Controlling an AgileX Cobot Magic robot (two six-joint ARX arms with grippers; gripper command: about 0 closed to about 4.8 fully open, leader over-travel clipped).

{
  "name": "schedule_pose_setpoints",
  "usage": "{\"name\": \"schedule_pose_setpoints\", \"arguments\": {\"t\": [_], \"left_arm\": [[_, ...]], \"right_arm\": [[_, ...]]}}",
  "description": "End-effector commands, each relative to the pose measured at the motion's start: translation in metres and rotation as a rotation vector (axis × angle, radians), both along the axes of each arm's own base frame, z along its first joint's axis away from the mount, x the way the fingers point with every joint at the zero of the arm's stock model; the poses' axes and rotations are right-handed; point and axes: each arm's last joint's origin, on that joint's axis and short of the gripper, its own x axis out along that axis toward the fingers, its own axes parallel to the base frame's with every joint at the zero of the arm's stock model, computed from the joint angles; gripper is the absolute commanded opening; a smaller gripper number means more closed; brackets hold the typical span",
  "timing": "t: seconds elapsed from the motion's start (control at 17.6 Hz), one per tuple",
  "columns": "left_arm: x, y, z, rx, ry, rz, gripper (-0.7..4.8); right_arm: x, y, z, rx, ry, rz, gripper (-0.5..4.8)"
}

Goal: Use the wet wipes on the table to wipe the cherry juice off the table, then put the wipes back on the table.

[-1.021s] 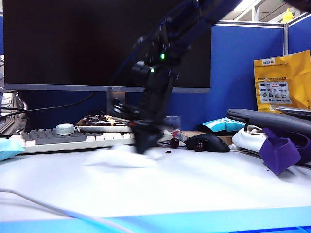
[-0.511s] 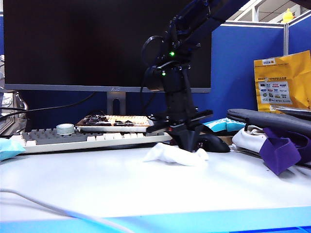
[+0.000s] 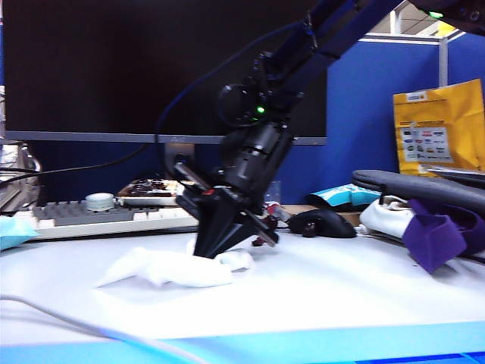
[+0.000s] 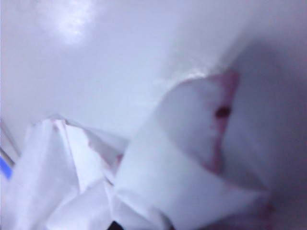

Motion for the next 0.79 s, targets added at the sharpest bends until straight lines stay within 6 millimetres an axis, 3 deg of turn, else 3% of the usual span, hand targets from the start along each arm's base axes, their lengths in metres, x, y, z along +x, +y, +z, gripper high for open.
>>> {"name": "schedule_pose_setpoints", "arguments": {"t": [0.06, 0.28, 0.51, 0.79], "left_arm": [[0.0, 0.0, -0.003, -0.001, 0.013, -0.003, -0.04], [0.0, 0.0, -0.003, -0.001, 0.013, -0.003, -0.04], [0.0, 0.0, -0.003, -0.001, 0.013, -0.003, -0.04], [0.0, 0.0, -0.003, -0.001, 0.013, -0.003, -0.04]], "right_arm": [[0.005, -0.009, -0.008, -0.262, -0.115, -0.044, -0.06], [0.014, -0.037, -0.009, -0.662, -0.258, -0.103, -0.06], [0.024, -0.057, -0.008, -0.803, -0.327, -0.16, -0.06], [0.033, -0.06, -0.006, -0.929, -0.475, -0.195, -0.06]]}}
